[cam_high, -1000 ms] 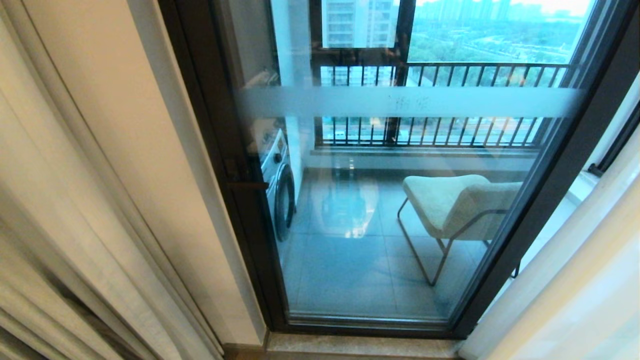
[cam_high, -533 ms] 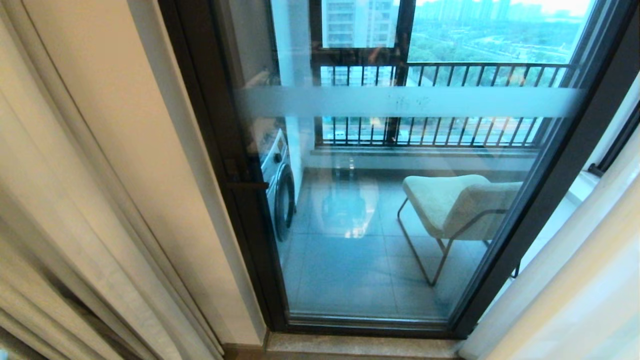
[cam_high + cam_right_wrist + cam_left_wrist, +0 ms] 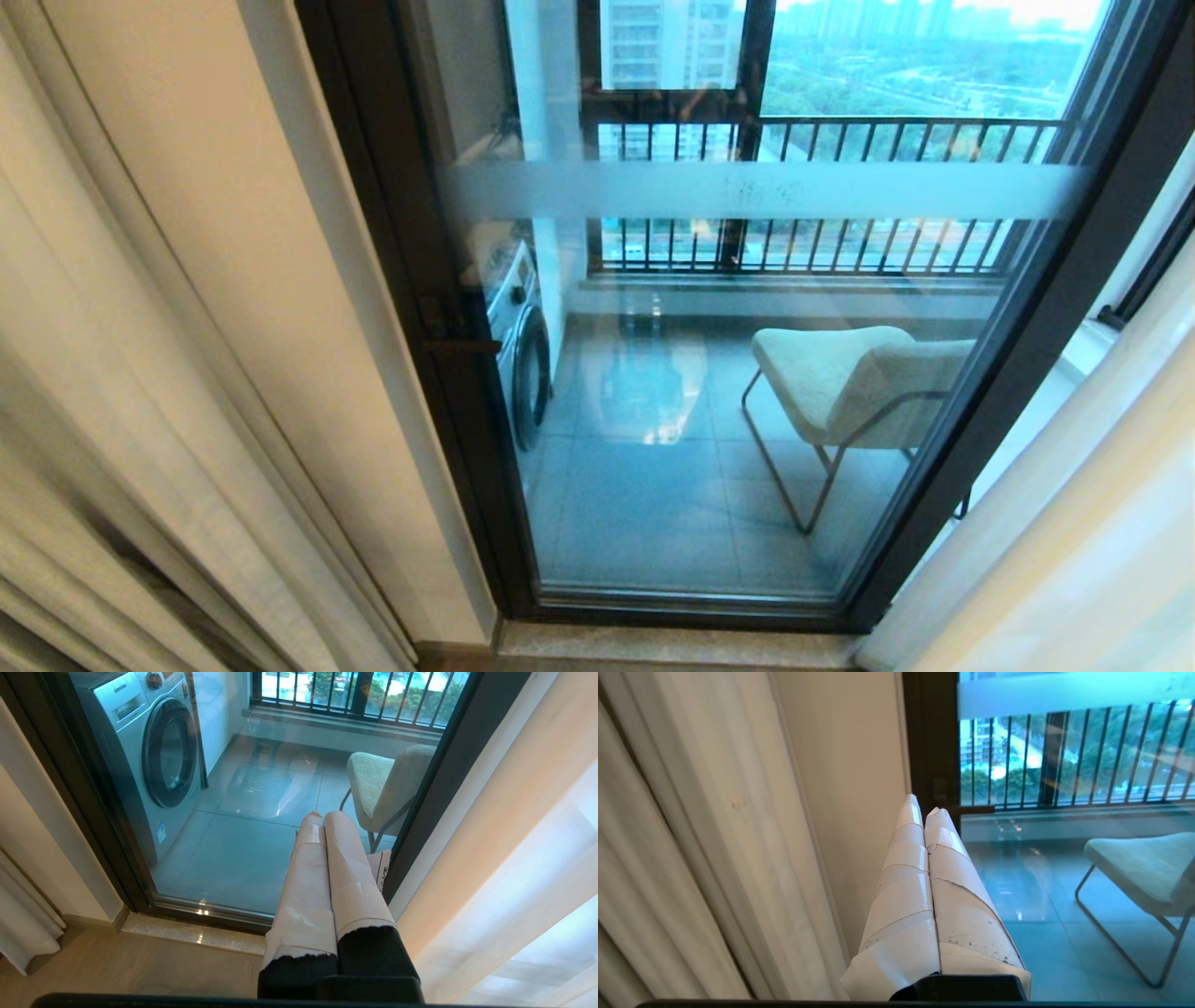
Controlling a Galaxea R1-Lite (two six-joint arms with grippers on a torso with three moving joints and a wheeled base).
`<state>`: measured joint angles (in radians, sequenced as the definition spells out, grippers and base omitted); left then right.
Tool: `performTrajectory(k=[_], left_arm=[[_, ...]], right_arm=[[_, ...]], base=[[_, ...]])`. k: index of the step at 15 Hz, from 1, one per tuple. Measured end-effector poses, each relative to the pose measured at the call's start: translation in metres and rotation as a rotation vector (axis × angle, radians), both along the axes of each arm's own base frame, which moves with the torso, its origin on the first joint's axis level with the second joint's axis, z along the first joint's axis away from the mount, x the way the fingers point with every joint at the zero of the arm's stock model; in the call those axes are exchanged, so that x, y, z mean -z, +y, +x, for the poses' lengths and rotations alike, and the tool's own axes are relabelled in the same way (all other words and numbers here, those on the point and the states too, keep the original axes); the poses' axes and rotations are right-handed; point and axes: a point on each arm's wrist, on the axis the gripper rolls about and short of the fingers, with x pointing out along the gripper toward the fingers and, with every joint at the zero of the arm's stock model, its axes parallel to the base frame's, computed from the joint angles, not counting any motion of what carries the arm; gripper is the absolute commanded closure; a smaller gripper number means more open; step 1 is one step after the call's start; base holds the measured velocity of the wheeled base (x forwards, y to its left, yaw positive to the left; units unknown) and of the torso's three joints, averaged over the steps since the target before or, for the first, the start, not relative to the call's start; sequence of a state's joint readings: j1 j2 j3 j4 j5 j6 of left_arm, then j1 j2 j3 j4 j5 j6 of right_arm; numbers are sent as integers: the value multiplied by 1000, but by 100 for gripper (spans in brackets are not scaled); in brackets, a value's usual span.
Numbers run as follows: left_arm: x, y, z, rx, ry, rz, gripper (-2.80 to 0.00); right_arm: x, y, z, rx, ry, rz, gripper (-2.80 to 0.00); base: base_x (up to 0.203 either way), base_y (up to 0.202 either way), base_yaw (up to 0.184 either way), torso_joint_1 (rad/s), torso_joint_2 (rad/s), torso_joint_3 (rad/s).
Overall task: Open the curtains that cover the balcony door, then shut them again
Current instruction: Close the inner curtains on both sides
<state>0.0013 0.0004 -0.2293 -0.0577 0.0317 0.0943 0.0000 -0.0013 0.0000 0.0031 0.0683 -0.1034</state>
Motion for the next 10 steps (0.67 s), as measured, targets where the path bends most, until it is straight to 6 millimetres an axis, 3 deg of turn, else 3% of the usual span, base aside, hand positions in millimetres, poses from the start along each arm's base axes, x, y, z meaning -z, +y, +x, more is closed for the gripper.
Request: performTrajectory(k=[5,7,10], left_arm=[[-13,0,1,-25,33,-7,0],[-33,1,12,-76,68,-27,0],[-84,4,39,-183,103,-88,0]], right_arm=[[0,0,0,0,0,0,0],[0,0,0,0,0,0,0],[0,0,0,0,0,0,0]], base=[[0,0,0,0,0,0],[0,0,0,0,0,0],[0,0,0,0,0,0]])
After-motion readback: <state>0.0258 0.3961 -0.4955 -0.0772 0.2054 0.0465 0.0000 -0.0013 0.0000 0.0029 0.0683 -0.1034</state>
